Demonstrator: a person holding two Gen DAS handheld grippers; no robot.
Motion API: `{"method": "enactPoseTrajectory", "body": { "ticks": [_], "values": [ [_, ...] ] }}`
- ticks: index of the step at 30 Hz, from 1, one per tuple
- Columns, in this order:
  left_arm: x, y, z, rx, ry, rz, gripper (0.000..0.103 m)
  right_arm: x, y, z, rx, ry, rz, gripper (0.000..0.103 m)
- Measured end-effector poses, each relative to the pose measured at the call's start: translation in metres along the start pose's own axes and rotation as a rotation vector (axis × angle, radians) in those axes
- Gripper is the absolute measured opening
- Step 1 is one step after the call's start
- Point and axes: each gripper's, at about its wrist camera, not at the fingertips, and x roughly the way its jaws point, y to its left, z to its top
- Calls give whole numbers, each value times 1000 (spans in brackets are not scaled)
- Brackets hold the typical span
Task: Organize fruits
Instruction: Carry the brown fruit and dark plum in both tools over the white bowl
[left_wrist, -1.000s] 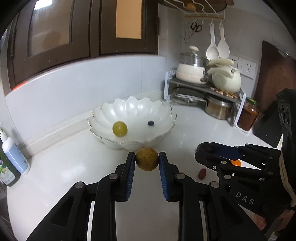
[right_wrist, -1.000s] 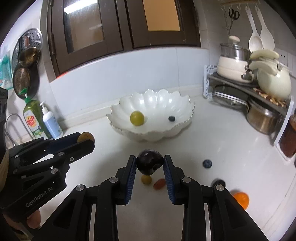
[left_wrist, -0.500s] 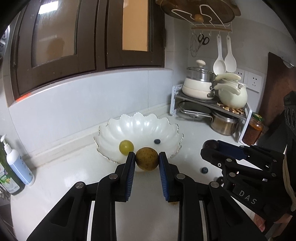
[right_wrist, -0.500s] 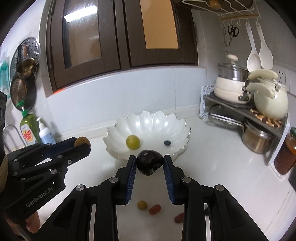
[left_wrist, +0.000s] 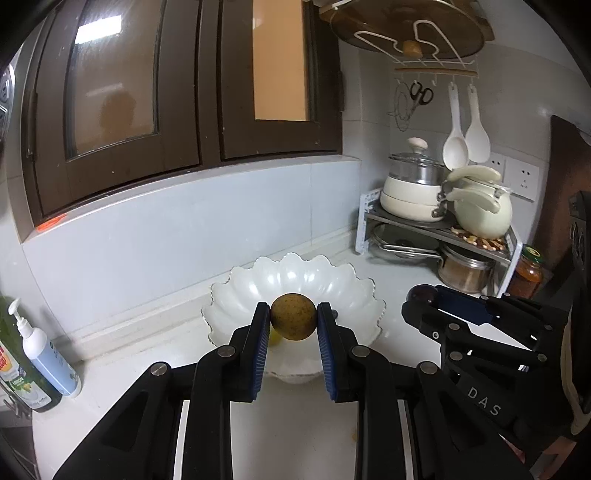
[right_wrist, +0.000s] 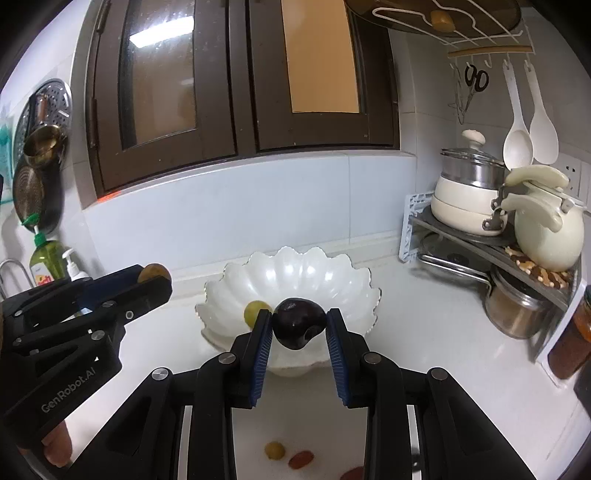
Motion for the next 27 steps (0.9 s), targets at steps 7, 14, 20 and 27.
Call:
{"method": "enactPoseTrajectory", "body": {
  "ticks": [7, 14, 20, 27],
  "values": [
    [17, 3, 13, -10, 0, 26, 26, 18, -7, 17, -5, -3, -17, 31],
    [39, 5, 29, -18, 19, 37, 26, 45, -13, 30, -10, 47, -16, 31],
    [67, 4, 32, -14, 80, 40, 26, 75, -21, 33, -13, 123, -4, 31],
    [100, 7, 33, -29, 168, 44, 26, 106, -29, 33, -6, 219, 16, 31]
  ]
}}
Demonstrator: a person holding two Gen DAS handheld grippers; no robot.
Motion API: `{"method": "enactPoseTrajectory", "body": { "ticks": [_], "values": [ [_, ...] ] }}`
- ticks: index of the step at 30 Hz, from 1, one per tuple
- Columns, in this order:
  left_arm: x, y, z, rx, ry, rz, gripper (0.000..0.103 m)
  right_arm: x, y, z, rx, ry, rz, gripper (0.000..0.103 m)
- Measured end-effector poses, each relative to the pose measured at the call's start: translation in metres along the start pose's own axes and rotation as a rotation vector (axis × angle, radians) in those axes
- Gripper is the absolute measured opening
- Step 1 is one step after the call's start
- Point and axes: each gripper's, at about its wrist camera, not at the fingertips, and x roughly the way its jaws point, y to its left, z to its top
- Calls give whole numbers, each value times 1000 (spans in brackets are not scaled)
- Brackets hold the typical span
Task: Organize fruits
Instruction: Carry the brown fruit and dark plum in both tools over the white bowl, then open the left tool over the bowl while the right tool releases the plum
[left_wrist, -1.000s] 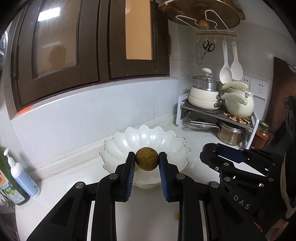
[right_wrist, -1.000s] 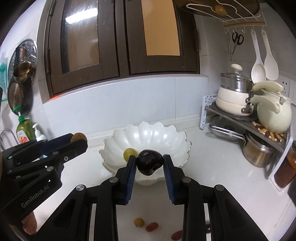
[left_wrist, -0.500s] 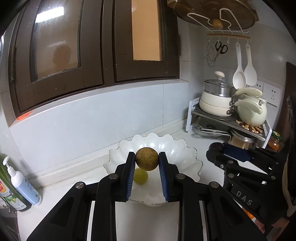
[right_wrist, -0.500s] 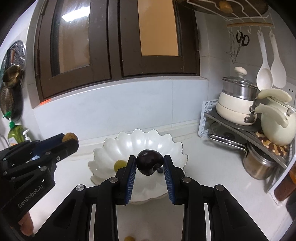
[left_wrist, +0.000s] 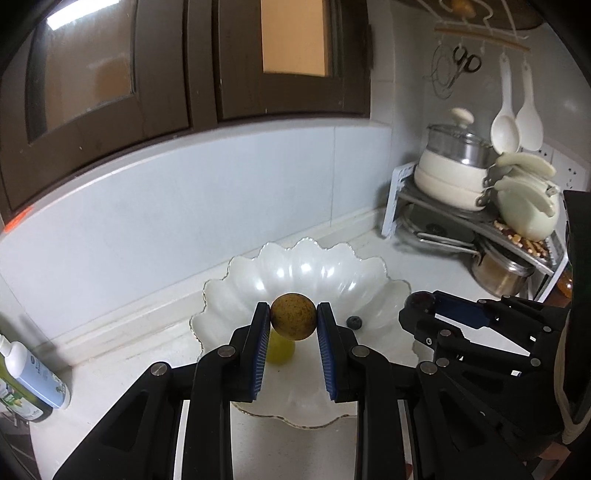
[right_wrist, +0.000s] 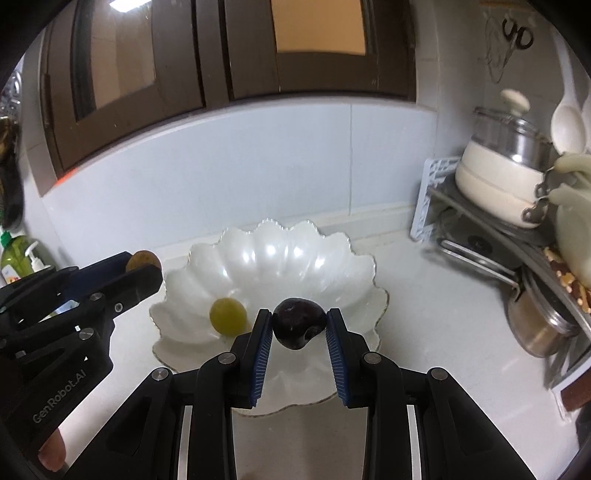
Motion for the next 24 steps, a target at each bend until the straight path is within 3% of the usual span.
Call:
{"method": "enactPoseTrajectory", "body": {
  "ticks": [14, 24],
  "values": [
    [57, 4, -9, -11, 193, 9, 26, 58, -2, 4, -12, 186, -4, 31],
    [82, 4, -22, -30, 308, 10, 26, 80, -3, -2, -7, 268, -4, 31]
  ]
}}
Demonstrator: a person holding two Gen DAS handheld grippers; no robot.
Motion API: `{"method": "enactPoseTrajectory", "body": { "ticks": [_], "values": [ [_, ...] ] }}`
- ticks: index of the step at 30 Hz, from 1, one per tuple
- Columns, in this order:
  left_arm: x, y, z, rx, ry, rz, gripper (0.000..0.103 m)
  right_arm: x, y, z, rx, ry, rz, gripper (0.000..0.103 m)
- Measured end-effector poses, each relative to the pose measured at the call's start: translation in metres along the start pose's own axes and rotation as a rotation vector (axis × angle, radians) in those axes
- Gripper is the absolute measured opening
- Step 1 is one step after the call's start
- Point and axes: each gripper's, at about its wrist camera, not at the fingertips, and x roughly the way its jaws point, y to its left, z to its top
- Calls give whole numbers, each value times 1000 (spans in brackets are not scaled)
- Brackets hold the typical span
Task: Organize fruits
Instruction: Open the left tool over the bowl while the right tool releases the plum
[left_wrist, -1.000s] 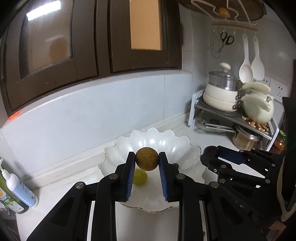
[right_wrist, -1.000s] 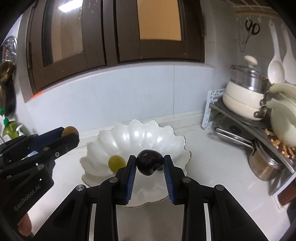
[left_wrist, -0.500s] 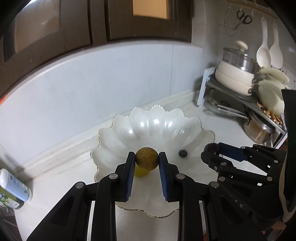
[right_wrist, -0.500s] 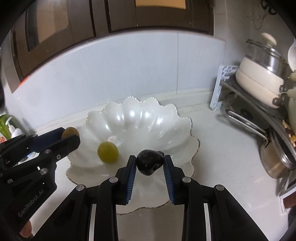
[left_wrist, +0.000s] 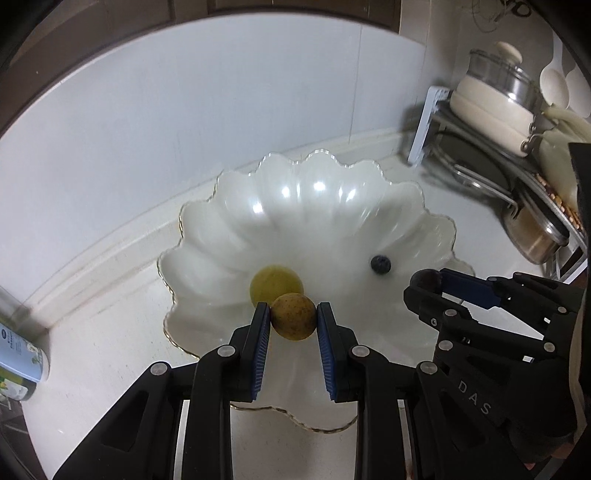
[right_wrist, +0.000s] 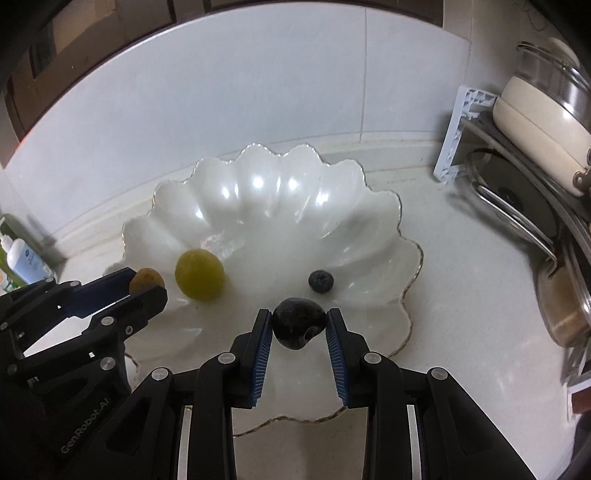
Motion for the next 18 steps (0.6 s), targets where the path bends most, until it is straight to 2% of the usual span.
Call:
{"method": "enactPoseTrajectory", "body": {
  "ticks": [6, 10, 18],
  "values": [
    [4, 0, 0, -7, 22, 4, 28, 6, -1, -2, 0, 27, 27, 32],
    [-1, -1, 2, 4, 8, 34, 40, 3, -1, -2, -8, 18, 2, 35],
    [-25, 4, -3, 2, -42, 53, 40, -22, -9, -9, 13, -36, -18, 36]
  ]
}}
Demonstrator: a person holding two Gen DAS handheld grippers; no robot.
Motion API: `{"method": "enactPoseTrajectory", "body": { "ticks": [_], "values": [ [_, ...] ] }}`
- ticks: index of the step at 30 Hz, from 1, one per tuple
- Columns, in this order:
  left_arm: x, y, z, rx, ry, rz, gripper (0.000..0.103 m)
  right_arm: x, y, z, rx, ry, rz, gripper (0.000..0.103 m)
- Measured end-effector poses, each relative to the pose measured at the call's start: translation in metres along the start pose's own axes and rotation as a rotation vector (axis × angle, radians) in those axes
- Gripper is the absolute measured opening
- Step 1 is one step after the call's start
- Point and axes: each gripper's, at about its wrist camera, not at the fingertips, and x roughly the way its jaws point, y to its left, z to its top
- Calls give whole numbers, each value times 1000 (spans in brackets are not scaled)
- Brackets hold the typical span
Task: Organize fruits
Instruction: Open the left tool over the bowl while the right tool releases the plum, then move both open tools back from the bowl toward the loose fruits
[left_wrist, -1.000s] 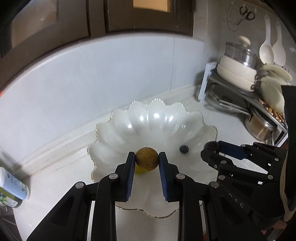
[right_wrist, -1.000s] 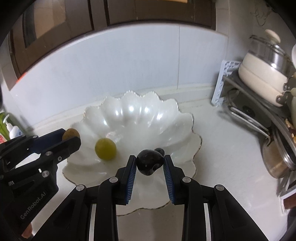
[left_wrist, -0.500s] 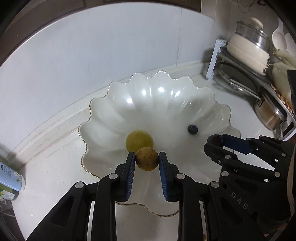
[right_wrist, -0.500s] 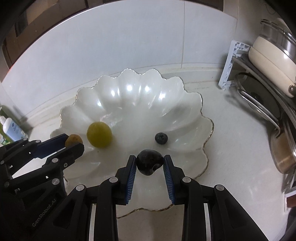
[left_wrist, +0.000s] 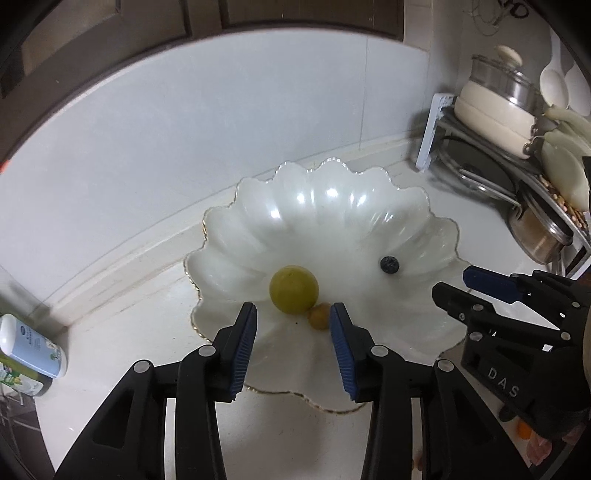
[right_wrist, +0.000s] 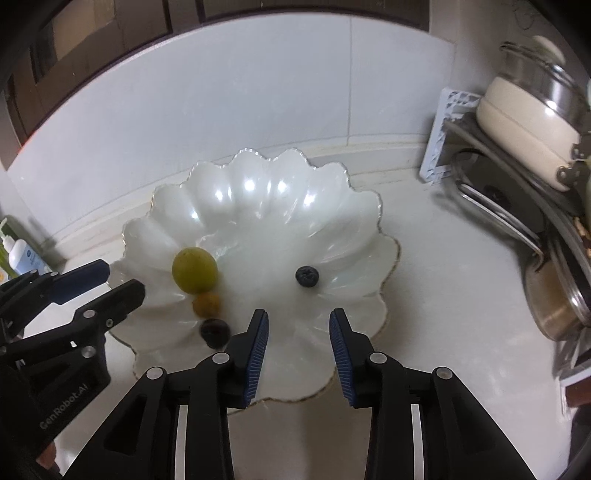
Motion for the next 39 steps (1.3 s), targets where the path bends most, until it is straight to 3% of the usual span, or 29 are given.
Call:
{"method": "enactPoseTrajectory", "body": {
  "ticks": [18, 39],
  "values": [
    [-65, 5, -15, -5, -126, -45, 40, -78, 12, -20, -15, -197, -30, 36],
    [-140, -14, -47, 47, -265, -94, 40, -150, 9, -67, 17, -328, -73, 36]
  ]
}}
